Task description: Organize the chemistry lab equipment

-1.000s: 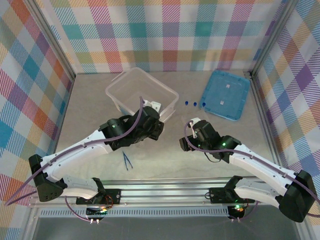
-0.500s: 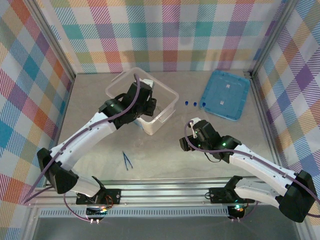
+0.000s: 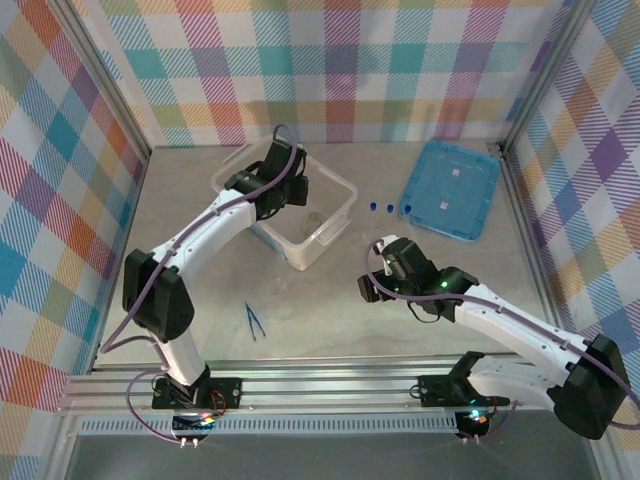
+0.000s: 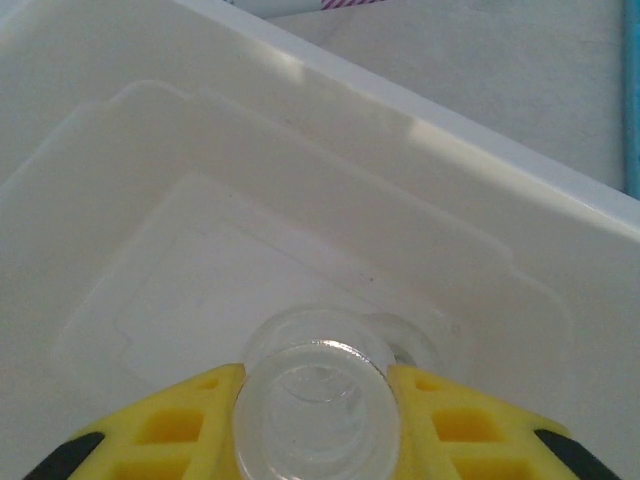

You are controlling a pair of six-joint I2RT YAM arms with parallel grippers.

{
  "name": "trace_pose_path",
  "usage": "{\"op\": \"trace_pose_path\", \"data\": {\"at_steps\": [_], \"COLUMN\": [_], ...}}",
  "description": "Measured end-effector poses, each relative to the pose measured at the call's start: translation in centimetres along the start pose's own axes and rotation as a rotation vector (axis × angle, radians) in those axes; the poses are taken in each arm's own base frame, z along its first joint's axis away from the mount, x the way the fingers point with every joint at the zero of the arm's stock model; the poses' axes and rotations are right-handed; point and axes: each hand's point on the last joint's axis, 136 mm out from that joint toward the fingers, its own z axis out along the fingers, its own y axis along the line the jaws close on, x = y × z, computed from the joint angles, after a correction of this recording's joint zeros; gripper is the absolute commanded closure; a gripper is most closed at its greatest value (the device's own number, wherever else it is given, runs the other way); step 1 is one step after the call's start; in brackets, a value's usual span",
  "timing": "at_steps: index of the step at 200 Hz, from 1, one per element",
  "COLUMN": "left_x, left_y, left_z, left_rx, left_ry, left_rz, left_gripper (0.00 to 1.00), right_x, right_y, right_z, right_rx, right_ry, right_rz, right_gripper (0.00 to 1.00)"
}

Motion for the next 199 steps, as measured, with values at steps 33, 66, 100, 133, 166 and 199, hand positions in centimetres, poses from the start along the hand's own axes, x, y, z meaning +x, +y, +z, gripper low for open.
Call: {"op": "trace_pose_path", "data": {"at_steps": [33,66,100,133,166,199], "left_x": [0.0,0.2,-0.3,0.1,1.0,1.7], "left_y": [0.6,1.4,1.4,1.1,1.3,1.3], "left_z": [3.5,6.3,8.0,9.6,11.4,12.2], "left_rx": [-0.002,-0.011,-0.005,0.008,0.007,0.013], "left_ry": [0.040,0.068,0.072,0.090,0.121,0.144], "left_rz": [-0.029,-0.052,-0.062,-0.064,-0.067,-0.068], "left_gripper": [0.69,0.69,0.69,0.69,0.69,0.70], "right_x": [-1.2,-1.4,-1.4,-0.6,-0.1,-0.2], "right_y": [0.1,-0.8,-2.4,-3.0,-3.2,-3.6], "right_z": [-0.5,-0.5,-0.2,1.0,1.7,1.7], "right_rx": [0.000,0.027,0.055,0.068,0.073,0.077], "right_ry": [-0.013,0.004,0.018,0.072,0.107,0.105], "right_rz": [0.007,0.030,0.081,0.102,0.110,0.126], "right_gripper": [0.19,0.19,0.19,0.19,0.19,0.19]}}
